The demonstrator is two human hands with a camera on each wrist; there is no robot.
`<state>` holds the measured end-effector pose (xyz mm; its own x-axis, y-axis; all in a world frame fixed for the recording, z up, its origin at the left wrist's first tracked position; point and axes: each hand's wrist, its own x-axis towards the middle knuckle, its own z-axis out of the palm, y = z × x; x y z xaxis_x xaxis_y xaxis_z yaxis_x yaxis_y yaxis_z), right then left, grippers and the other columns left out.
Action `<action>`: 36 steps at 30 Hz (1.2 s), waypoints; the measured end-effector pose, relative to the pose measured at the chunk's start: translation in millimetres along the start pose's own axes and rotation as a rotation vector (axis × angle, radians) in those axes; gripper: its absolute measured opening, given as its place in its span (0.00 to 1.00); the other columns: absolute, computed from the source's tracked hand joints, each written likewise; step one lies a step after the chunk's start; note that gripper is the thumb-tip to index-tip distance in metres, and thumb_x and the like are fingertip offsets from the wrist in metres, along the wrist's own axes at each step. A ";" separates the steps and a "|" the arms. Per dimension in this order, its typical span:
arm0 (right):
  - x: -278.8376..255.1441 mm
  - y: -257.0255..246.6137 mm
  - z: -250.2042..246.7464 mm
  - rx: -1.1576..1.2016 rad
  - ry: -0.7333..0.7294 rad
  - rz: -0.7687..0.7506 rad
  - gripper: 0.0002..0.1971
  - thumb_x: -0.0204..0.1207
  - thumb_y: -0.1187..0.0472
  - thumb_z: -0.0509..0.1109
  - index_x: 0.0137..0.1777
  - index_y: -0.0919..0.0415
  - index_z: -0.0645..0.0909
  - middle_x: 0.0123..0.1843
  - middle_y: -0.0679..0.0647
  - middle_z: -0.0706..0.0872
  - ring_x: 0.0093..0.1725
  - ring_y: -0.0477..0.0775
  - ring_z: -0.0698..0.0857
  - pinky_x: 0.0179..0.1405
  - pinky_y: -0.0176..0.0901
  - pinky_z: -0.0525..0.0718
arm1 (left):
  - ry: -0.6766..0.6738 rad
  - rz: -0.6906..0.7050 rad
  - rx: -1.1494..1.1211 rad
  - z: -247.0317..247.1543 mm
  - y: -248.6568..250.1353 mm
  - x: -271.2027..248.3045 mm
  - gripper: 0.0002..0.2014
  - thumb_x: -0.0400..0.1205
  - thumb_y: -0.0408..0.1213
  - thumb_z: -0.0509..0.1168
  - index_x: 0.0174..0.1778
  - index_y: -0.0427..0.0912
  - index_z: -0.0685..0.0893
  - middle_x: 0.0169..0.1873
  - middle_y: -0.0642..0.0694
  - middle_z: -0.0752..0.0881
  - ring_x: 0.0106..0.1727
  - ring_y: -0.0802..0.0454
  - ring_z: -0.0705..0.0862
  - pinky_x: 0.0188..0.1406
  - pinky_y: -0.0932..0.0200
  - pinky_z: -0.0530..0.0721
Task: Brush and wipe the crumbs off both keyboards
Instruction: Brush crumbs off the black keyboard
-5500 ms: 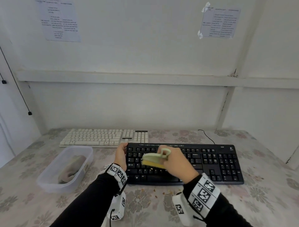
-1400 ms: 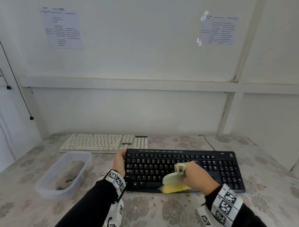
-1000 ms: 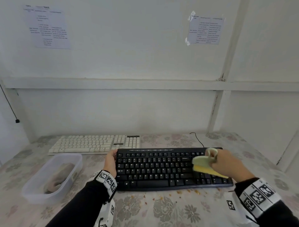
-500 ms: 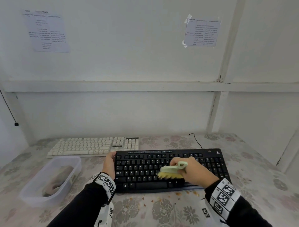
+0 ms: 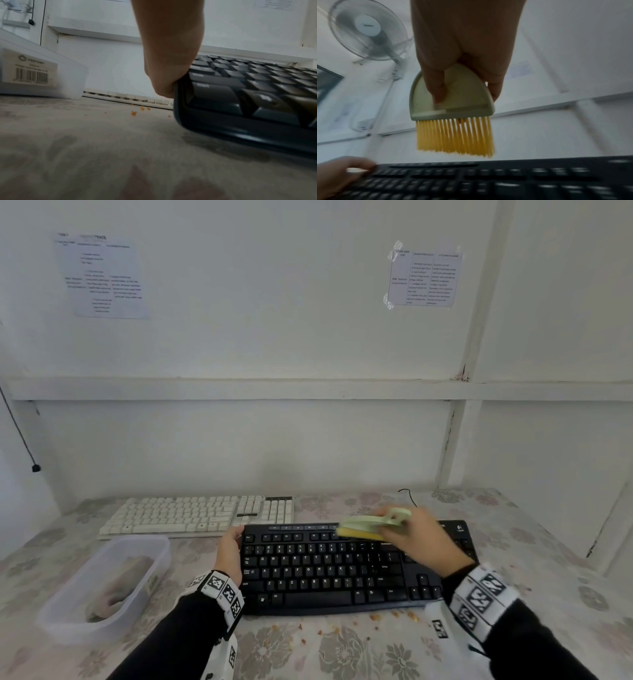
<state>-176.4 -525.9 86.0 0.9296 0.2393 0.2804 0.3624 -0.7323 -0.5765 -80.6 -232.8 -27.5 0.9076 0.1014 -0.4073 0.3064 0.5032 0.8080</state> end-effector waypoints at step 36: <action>51.6 -40.3 57.5 -0.135 -0.076 -0.098 0.12 0.81 0.58 0.63 0.62 0.56 0.80 0.46 0.55 0.88 0.38 0.53 0.85 0.40 0.43 0.84 | 0.034 0.018 0.025 1.5 3.2 -6.0 0.17 0.82 0.43 0.55 0.35 0.38 0.82 0.30 0.41 0.82 0.32 0.42 0.80 0.37 0.53 0.78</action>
<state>-139.2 -447.4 79.6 0.8947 0.3570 0.2685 0.4436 -0.7812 -0.4393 -84.6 -233.1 -21.8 0.9029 0.1396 -0.4066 0.2975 0.4798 0.8254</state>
